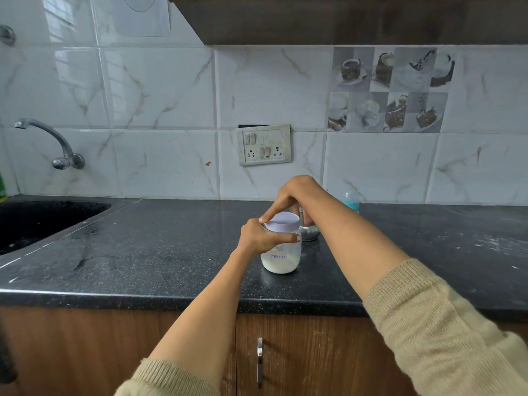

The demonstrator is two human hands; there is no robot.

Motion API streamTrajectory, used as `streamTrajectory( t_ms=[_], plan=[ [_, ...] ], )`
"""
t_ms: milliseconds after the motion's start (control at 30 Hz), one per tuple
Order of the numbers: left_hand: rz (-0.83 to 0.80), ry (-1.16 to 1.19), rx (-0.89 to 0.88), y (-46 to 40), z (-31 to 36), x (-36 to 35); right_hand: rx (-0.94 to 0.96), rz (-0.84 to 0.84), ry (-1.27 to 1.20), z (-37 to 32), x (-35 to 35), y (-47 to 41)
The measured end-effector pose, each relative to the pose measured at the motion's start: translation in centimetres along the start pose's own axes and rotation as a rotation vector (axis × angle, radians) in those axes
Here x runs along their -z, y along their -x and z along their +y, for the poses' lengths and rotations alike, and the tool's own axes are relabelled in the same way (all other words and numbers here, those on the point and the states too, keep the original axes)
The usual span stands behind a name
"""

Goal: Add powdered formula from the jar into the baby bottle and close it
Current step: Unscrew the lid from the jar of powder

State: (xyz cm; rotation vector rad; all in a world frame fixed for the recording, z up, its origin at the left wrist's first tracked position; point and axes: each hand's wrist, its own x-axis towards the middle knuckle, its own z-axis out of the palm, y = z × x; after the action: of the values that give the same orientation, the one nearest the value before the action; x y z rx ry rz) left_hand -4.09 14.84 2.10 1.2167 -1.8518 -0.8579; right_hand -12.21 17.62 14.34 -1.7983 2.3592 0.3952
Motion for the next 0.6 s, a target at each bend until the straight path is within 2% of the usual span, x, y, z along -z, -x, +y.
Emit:
streamTrajectory(
  t_ms=[200,400,533,600],
  plan=[
    [-0.015,0.014,0.014,-0.3,-0.4,0.0,0.167,0.025,0.016,0.2,-0.5,0.3],
    [-0.004,-0.019,0.009,-0.5,-0.4,-0.1,0.247,-0.072,-0.041,-0.3,-0.4,-0.1],
    [0.034,0.037,-0.029,-0.1,-0.1,-0.1,0.167,0.04,-0.033,-0.5,-0.2,-0.4],
    [0.017,0.027,-0.023,0.1,0.0,0.0,0.066,0.025,-0.021,-0.1,-0.2,-0.7]
  ],
)
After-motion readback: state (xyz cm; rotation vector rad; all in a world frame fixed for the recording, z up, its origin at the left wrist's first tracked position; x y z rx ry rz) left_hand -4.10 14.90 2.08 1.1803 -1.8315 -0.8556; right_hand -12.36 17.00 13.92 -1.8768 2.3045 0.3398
